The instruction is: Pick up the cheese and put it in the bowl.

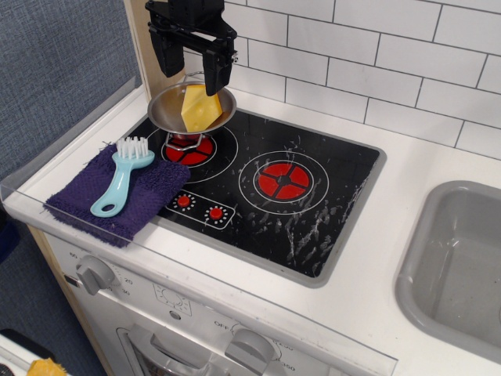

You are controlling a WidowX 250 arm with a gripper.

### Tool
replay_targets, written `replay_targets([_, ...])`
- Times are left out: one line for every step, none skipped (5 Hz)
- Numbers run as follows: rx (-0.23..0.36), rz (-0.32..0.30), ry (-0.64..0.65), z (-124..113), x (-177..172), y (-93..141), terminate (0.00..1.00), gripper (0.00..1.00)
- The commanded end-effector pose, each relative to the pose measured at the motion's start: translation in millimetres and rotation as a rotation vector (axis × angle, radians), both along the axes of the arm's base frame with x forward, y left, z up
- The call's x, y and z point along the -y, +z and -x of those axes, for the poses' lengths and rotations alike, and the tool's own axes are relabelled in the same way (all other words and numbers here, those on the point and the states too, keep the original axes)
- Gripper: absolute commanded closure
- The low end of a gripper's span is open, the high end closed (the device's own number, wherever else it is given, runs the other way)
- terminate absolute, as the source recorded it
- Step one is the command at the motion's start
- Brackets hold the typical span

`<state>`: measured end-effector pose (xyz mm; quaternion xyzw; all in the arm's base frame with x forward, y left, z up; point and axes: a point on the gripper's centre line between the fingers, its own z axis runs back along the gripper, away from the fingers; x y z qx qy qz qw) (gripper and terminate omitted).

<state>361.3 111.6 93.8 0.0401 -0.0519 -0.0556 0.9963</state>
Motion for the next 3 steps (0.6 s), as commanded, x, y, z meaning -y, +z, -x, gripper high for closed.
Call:
replay_targets([0.061,-0.019,0.009,1.3,-5.4,26.8,0.00,0.00])
replay_targets([0.061,-0.019,0.009,1.3,-5.4,26.8,0.00,0.00])
replay_targets([0.061,-0.019,0.009,1.3,-5.4,26.8,1.00,0.00])
